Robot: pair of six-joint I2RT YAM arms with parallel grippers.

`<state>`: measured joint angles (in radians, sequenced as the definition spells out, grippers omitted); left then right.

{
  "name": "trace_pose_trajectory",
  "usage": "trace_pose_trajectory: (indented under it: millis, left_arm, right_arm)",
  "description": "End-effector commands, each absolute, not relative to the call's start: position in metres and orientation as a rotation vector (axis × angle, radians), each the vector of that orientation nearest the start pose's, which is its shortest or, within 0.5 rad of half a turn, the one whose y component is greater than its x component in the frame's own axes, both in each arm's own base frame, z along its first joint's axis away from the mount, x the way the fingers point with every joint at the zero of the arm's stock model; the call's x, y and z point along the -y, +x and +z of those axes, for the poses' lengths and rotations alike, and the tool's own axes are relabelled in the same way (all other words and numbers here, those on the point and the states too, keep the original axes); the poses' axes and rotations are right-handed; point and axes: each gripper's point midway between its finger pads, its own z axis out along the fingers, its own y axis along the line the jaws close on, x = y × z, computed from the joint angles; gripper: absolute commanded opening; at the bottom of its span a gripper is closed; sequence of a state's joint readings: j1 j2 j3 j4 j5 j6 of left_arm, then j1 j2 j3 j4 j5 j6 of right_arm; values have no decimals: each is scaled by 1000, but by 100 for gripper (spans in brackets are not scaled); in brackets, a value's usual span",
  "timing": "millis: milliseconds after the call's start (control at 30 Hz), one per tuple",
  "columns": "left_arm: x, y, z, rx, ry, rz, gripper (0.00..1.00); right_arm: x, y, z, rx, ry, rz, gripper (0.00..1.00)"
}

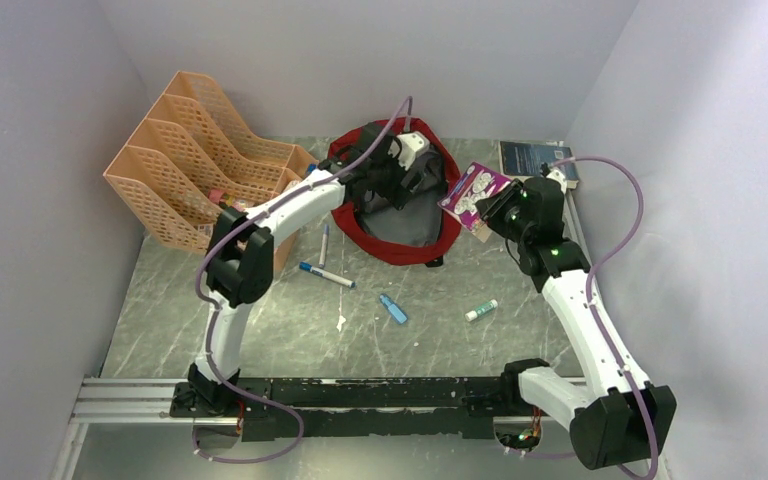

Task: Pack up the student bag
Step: Place the book in the student bag.

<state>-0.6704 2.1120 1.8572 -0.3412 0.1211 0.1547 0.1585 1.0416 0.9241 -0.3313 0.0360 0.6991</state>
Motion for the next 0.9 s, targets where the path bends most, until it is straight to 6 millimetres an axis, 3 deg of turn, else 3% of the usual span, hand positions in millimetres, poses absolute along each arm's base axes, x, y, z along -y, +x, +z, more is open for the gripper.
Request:
trace_pose_trajectory:
  millis: [0,233,533,867]
  left_arm:
    - [368,471,150,-1962,996,-201,94]
    - [376,489,112,-1959,1040,69,95]
    - [380,505,81,-1936,1080,186,96]
    - [364,522,76,-1915,1003,352,85]
  right_arm:
    - [-68,342,257,-1870,594,500,0]
    - [-76,341,260,-1888,550,536,0]
    - [-78,336,255,-1914,540,542,0]
    - [-84,338,256,-1922,512,575,0]
